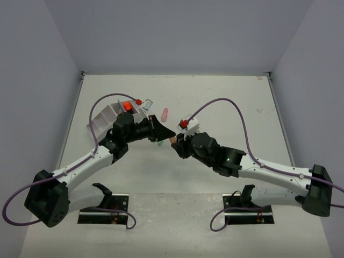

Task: Sort the stationery into containers
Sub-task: Place the stationery in the storage box.

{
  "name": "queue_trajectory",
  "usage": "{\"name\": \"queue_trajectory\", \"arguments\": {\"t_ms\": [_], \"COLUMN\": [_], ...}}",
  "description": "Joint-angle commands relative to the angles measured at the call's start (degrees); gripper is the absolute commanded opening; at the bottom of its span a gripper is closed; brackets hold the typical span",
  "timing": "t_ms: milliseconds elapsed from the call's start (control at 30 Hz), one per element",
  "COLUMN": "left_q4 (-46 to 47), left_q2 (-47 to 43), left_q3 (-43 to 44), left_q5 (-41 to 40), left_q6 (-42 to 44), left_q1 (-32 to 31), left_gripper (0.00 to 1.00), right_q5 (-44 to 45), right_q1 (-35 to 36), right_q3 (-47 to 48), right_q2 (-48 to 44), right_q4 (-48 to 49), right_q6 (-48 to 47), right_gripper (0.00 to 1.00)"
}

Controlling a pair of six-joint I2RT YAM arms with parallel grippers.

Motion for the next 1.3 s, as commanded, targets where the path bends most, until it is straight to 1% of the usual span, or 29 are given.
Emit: {"name": "queue_trajectory", "arguments": {"t_ms": [0, 33, 67, 100, 133, 167, 200, 233, 267, 300, 367, 400, 433, 467, 567, 633, 700, 833, 1000, 1033, 1067, 1100, 1200, 1267], "left_q4": [2.79, 2.48, 1.83, 0.93, -0.99, -5.26, -9.94, -14.84, -21.23, -23.91, -26.37, -26.29, -25.88, -23.59, -19.86, -18.85, -16.7, -12.97, -12.68, -13.19, -13.59, -13.79, -14.47, -15.87], "left_q2": [0.2, 0.26, 0.17, 0.01, -0.08, -0.14, -0.03, 0.16, 0.94, 2.26, 5.91, 9.35, 10.88, 14.26, 21.14, 26.1, 29.62, 34.39, 38.33, 39.03, 39.29, 39.15, 37.5, 34.03], "left_q3": [1.4, 1.55, 1.93, 2.45, 3.25, 5.48, 8.0, 10.67, 14.38, 16.8, 20.23, 21.95, 24.28, 25.81, 30.34, 34.63, 36.88, 38.0, 37.53, 37.42, 37.25, 37.01, 35.78, 35.44], "left_q5": [3.11, 3.01, 2.66, 2.11, 0.79, -5.76, -12.89, -20.32, -27.1, -36.86, -57.73, -60.96, -62.96, -64.61, -68.99, -70.24, -71.1, -72.18, -71.85, -71.73, -71.69, -71.68, -71.56, -70.95], "left_q6": [-0.65, -0.39, 0.24, 1.09, 2.24, 5.1, 7.85, 10.52, 13.49, 15.13, 17.25, 17.53, 17.88, 19.11, 21.56, 22.61, 23.86, 25.9, 25.02, 24.44, 23.84, 23.31, 22.19, 21.22], "left_q1": [-0.87, -0.98, -1.05, -1.1, -1.02, -1.08, -1.07, -1.03, -1.02, -0.97, -0.37, 0.86, 3.11, 4.43, 7.47, 9.88, 11.04, 12.01, 12.58, 12.6, 12.6, 12.6, 12.6, 12.6], "left_gripper": [0.13, 0.04, 0.0, 0.0, 0.0, 0.0, 0.0, 0.0, 0.0, 0.0, 0.0, 0.0, 0.0, 0.0, 0.0, 0.0, 0.0, 0.0, 0.0, 0.09, 0.23, 0.33, 0.46, 0.48], "right_q5": [4.8, 4.81, 4.78, 4.72, 4.56, 4.81, 5.55, 6.53, 9.2, 10.58, 11.81, 12.06, 12.27, 12.18, 11.65, 11.27, 10.74, 9.96, 8.44, 8.11, 8.02, 7.95, 7.34, 5.32], "right_q1": [0.29, 0.23, 0.25, 0.3, 0.3, 0.24, 0.21, 0.21, 0.06, -0.26, -0.92, -1.29, -1.77, -2.11, -3.06, -3.28, -3.35, -3.58, -3.73, -3.74, -3.74, -3.74, -3.89, -4.58], "right_q3": [1.56, 1.88, 2.03, 2.08, 2.08, 1.95, 1.81, 1.66, 1.57, 1.56, 1.36, 1.22, 0.88, 0.45, -0.43, -0.7, -0.73, -0.19, 0.12, 0.1, 0.06, 0.06, 0.11, 1.05], "right_q2": [-0.54, -0.17, 0.04, 0.14, 0.15, 0.28, 0.39, 0.48, 0.72, 1.01, 1.68, 1.83, 1.9, 1.85, 1.44, 1.06, 0.6, 1.14, 2.2, 2.42, 2.65, 2.85, 3.77, 5.88], "right_q4": [1.12, 0.91, 0.83, 0.82, 0.73, 0.61, 0.3, -0.09, -0.44, -0.89, -1.4, -1.82, -1.89, -1.9, -2.53, -2.76, -2.73, -2.77, -2.7, -2.58, -2.39, -2.29, -1.83, -1.64], "right_q6": [-1.11, -1.16, -1.18, -1.18, -1.16, -0.59, -0.17, 0.18, 0.45, 0.84, 1.45, 1.82, 2.3, 2.48, 3.15, 3.45, 3.39, 3.22, 3.29, 3.36, 3.43, 3.48, 3.87, 4.97], "right_gripper": [0.0, 0.0, 0.04, 0.12, 0.33, 0.78, 0.96, 0.99, 0.99, 0.99, 0.99, 0.99, 0.99, 0.99, 0.99, 0.99, 0.99, 0.99, 0.99, 0.99, 0.99, 0.99, 0.99, 0.99]}}
